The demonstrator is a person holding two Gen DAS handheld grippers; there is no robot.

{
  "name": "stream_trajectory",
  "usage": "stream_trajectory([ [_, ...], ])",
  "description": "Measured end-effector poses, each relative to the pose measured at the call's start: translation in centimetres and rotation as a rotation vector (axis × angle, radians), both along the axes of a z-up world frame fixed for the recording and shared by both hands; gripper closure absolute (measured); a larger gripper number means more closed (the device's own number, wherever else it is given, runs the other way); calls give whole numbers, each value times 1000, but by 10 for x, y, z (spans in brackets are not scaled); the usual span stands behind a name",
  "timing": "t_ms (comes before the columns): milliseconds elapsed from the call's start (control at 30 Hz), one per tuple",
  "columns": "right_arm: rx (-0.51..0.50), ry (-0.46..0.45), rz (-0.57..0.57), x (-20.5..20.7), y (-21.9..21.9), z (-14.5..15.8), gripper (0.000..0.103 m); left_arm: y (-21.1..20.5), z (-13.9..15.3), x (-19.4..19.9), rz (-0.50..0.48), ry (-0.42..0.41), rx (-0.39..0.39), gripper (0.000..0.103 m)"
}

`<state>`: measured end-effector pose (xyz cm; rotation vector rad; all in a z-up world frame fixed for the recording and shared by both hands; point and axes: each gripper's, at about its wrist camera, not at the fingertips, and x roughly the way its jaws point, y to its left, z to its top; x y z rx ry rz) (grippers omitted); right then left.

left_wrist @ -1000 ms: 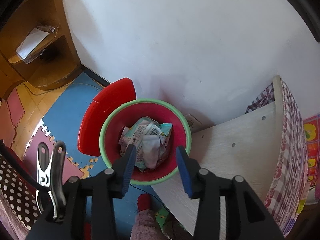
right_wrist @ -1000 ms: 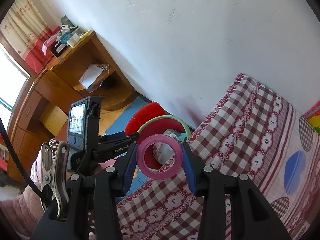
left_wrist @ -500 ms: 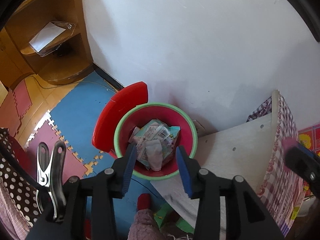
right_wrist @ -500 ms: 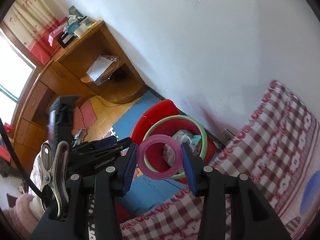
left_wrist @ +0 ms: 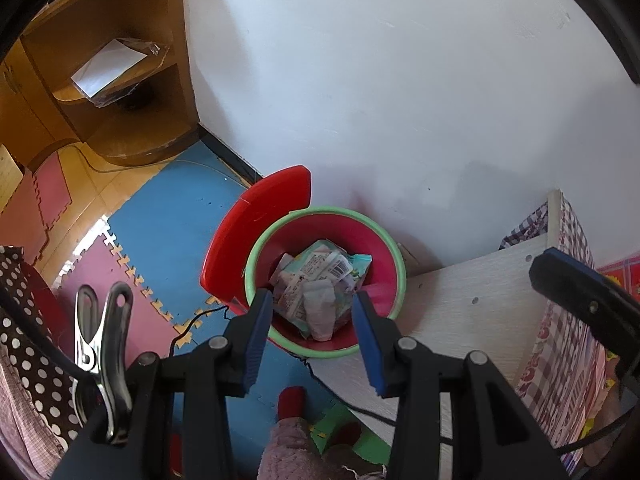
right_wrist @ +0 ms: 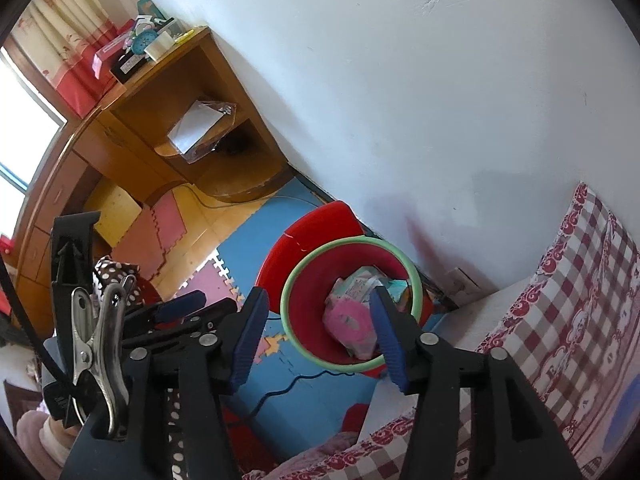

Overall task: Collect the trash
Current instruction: 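Move both open tools away from the bucket back over the bed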

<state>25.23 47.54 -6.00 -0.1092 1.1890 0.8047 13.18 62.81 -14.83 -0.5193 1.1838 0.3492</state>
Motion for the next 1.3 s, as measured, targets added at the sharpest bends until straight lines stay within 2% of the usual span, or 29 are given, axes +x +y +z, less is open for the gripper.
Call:
stream_trajectory([
  [500, 38, -19, -23, -21, -14, 16, 45, -1, 16, -10, -27, -23, 14, 60],
  [933, 97, -11, 22, -69, -20, 35, 45, -6, 47, -54, 12, -52, 57, 60],
  [1300, 136, -40, 52, -107, -43, 56, 45, -30, 76, -87, 16, -81, 83, 60],
])
